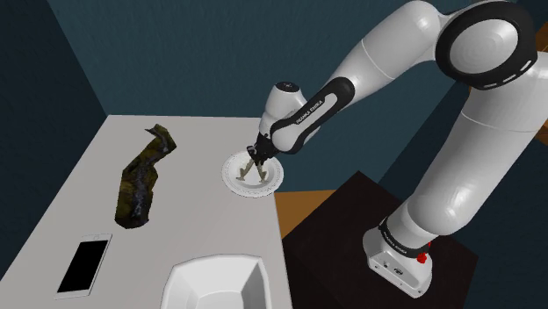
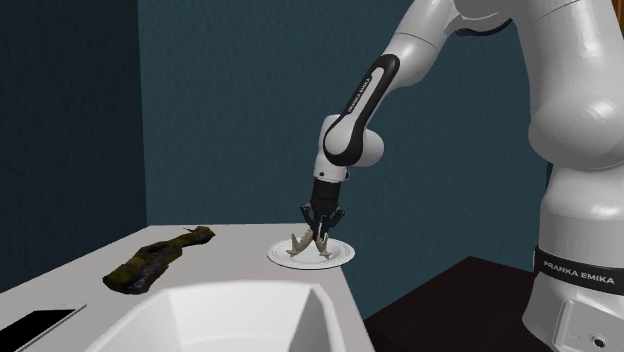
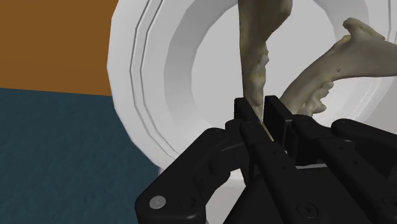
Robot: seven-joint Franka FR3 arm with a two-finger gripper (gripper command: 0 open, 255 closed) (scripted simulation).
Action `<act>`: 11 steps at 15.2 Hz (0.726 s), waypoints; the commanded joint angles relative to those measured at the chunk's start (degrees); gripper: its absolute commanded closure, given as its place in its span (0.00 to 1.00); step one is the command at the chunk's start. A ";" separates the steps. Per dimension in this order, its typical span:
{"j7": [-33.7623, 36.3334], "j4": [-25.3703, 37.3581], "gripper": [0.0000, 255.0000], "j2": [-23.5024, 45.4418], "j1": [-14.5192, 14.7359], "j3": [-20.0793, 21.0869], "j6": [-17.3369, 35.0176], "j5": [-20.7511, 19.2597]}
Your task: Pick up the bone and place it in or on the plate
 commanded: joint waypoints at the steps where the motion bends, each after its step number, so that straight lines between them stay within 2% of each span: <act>1: 0.01 -0.12 1.00 0.11 0.05 0.02 -0.03 -0.03; 4: 0.01 -0.12 1.00 0.11 0.06 0.02 -0.03 -0.03; 5: 0.01 -0.09 0.00 0.18 0.06 -0.01 0.01 -0.06; 10: 0.01 -0.12 0.00 0.11 0.06 0.02 -0.03 -0.03; 11: -1.04 -0.52 0.00 -2.09 -0.73 0.90 -1.74 1.43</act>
